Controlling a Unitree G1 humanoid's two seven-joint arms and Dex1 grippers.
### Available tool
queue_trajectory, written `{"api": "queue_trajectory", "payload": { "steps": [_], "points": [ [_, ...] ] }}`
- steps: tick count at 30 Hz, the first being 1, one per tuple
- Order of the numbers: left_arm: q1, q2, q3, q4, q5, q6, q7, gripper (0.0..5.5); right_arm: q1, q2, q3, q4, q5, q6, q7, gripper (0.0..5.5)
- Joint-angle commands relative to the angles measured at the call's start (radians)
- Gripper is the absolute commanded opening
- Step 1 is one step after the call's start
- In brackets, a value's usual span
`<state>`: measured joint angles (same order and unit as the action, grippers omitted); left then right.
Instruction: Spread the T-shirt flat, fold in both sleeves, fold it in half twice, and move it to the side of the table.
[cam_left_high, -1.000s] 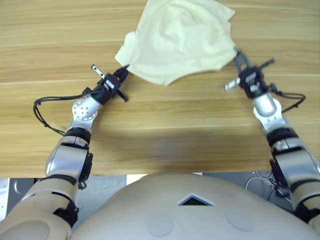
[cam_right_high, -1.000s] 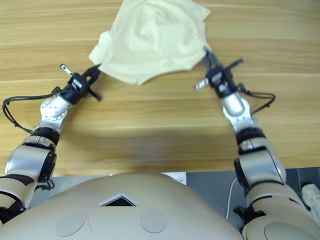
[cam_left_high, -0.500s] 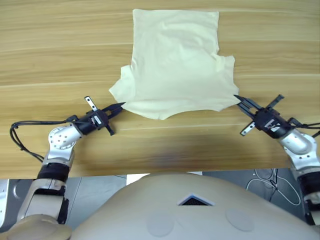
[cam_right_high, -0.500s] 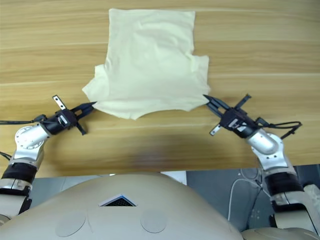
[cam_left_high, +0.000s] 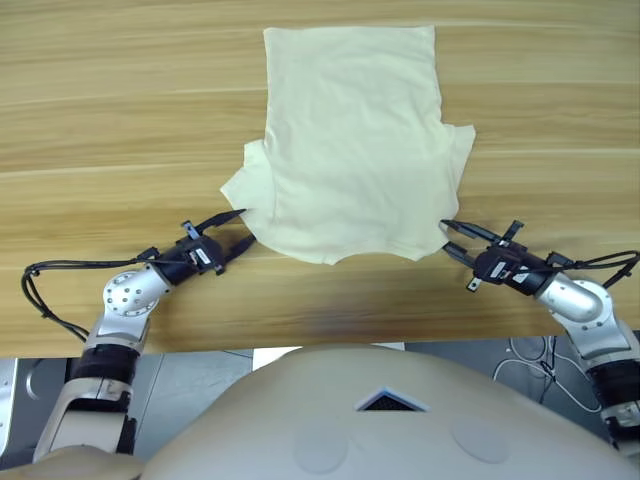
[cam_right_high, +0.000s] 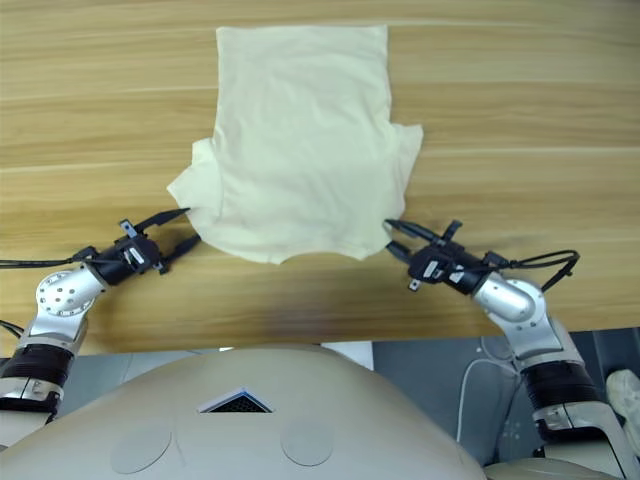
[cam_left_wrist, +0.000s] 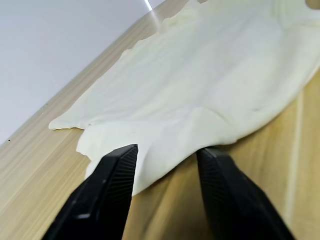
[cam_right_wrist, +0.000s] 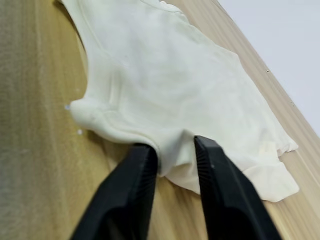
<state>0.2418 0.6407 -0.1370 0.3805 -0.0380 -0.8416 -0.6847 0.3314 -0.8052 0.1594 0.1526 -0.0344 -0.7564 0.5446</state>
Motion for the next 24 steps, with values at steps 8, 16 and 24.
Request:
{"api": "queue_trajectory", "payload": {
  "steps": [8,16,24],
  "points": [
    [-0.132,-0.055,0.136,-0.213,-0.102,0.086,0.026,3.13,-0.045,0.069,-0.036,0.040,-0.098,0.044,-0.044,2.55],
    [-0.385,-0.169,-0.117,-0.089,0.547,0.157,0.246,3.13,-0.180,0.184,0.005,0.170,-0.248,0.028,-0.167,2.55],
    [-0.343,-0.192,-0.327,0.045,0.617,0.090,0.243,3.13,-0.297,0.232,-0.044,0.270,-0.220,0.015,-0.269,2.55]
  ]
}}
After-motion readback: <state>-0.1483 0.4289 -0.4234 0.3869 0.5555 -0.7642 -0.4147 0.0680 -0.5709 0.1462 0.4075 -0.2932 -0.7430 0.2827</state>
